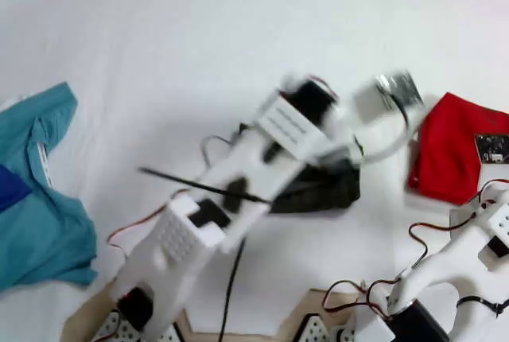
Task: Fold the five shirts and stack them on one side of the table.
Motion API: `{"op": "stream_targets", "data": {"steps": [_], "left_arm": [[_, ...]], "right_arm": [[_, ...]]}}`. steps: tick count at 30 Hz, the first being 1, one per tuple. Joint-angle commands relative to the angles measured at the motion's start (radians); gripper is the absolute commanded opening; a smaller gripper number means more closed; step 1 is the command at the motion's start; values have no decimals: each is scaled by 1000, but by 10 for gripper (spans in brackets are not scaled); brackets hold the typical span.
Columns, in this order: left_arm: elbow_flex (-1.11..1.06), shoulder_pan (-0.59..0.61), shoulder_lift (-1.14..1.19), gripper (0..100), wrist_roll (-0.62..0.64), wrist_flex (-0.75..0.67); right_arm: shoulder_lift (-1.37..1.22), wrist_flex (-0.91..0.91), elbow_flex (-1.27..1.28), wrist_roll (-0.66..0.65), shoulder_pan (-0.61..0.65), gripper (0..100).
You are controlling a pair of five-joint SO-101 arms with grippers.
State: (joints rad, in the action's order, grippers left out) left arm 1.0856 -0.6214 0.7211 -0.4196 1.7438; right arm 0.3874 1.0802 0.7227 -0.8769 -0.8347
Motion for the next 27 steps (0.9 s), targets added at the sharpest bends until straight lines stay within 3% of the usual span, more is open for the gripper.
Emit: {"op": "stream_targets", "data": {"steps": [1,4,7,20,27], "left_arm": [[4,198,-54,229,-5,41],[-145,304,-37,229,-6,41],[-275,313,-31,229,-6,28],[-363,123,44,229,-6,-75],[-361,25,48,16,-2,-46]], "right_arm": [[44,22,-11,-9,45,283],[44,48,-11,-9,102,283],[44,54,-11,-9,157,283],[44,48,-11,-9,205,283],[44,16,-11,-9,183,283]]}}
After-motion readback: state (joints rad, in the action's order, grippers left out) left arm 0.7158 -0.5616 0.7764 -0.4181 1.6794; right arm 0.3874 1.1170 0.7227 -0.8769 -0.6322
